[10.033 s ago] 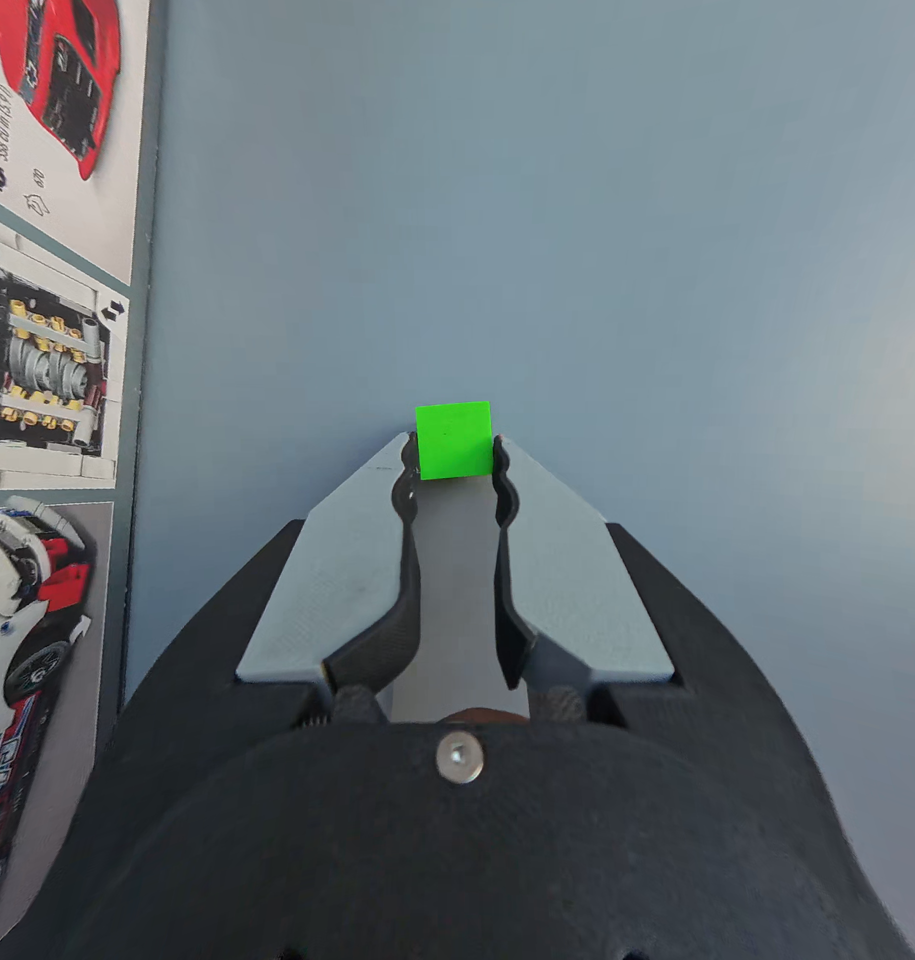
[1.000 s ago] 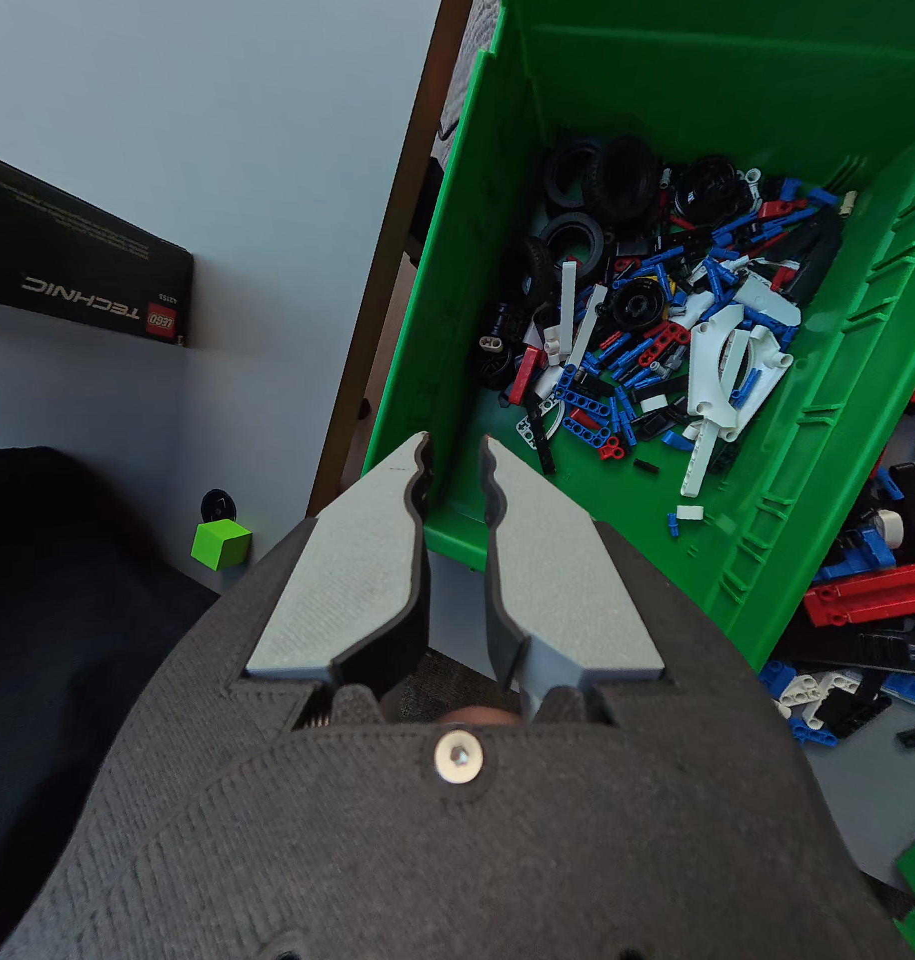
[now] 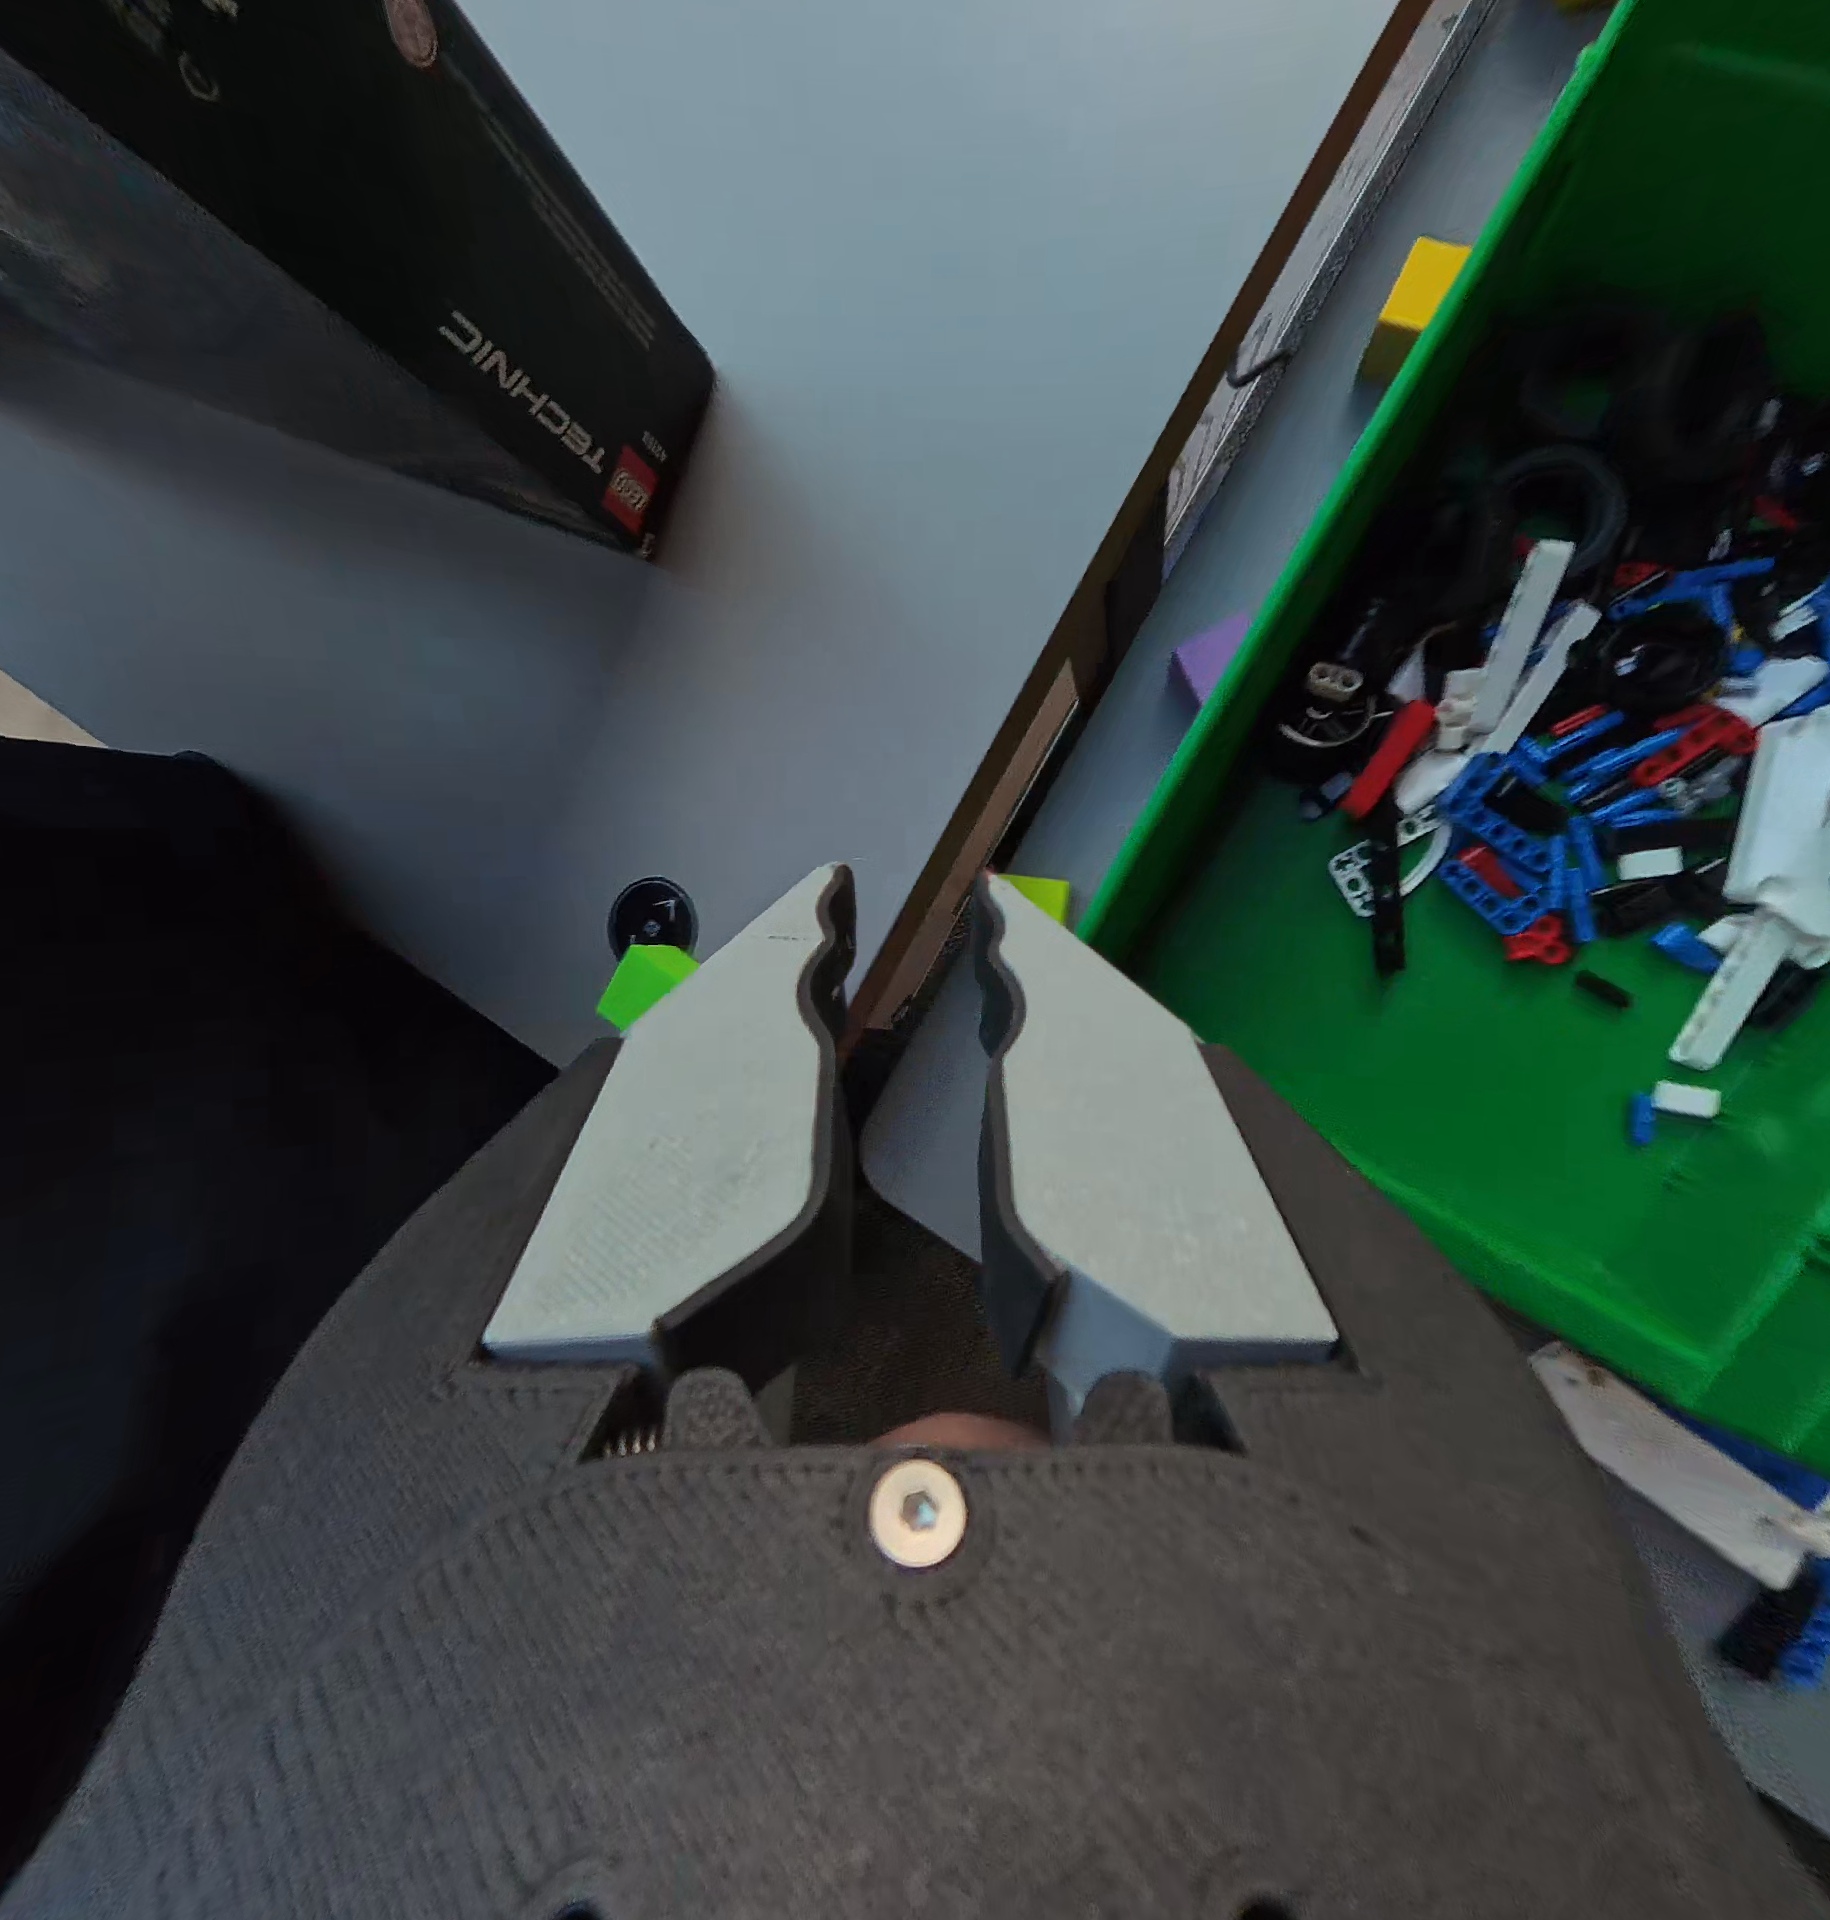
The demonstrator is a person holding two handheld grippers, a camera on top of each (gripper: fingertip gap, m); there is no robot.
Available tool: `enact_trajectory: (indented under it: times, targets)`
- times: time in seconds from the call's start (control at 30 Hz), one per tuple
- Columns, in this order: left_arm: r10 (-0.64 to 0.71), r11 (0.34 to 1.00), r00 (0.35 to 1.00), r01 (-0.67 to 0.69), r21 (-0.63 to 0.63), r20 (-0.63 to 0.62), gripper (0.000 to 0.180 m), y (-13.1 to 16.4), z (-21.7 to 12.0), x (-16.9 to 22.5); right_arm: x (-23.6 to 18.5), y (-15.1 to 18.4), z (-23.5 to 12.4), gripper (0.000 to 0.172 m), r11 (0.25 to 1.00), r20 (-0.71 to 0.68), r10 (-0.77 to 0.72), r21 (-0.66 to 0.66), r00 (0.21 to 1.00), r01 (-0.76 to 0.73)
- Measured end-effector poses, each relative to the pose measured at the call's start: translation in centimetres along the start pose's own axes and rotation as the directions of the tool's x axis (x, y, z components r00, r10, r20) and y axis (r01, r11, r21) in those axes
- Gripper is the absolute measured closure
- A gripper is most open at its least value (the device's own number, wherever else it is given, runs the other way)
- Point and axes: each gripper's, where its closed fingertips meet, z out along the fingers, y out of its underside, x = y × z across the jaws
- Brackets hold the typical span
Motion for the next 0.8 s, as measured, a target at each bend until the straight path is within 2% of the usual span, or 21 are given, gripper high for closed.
enact_trajectory:
  times: [0.13, 0.27, 0.43, 0.6, 0.63, 0.7, 0.8]
  targets:
    - [0.03, 0.998, 0.999, -0.028, 0.053, -0.024, 0.158, 1.9, -2.5, -0.3, -4.3, 2.4, 2.0, 0.149, 0.995, 0.012, 0.103, -0.015, 0.995, -0.102]
    - [0.036, 0.995, 0.997, -0.03, 0.093, -0.065, 0.158, 4.2, -4.5, -0.6, -7.4, 5.1, 4.1, 0.143, 0.986, -0.063, 0.149, -0.06, 0.987, -0.153]
    - [0.043, 0.995, 0.992, -0.031, 0.099, -0.116, 0.156, 6.8, -6.2, -1.0, -9.6, 8.1, 6.1, 0.128, 0.968, -0.149, 0.191, -0.137, 0.97, -0.211]
    - [0.066, 0.992, 0.988, -0.05, 0.115, -0.138, 0.156, 7.9, -7.6, -1.1, -9.4, 9.1, 7.7, 0.128, 0.952, -0.265, 0.236, -0.129, 0.935, -0.277]
    - [0.07, 0.992, 0.988, -0.054, 0.115, -0.139, 0.156, 8.0, -7.8, -1.1, -9.4, 9.3, 8.1, 0.13, 0.948, -0.279, 0.239, -0.139, 0.93, -0.285]
    - [0.078, 0.992, 0.988, -0.063, 0.111, -0.137, 0.156, 8.4, -8.1, -1.2, -9.1, 9.5, 8.6, 0.146, 0.95, -0.306, 0.219, -0.151, 0.927, -0.274]
    - [0.077, 0.992, 0.99, -0.064, 0.111, -0.115, 0.156, 8.9, -8.7, -1.8, -9.1, 8.6, 8.6, 0.146, 0.961, -0.309, 0.186, -0.143, 0.933, -0.238]
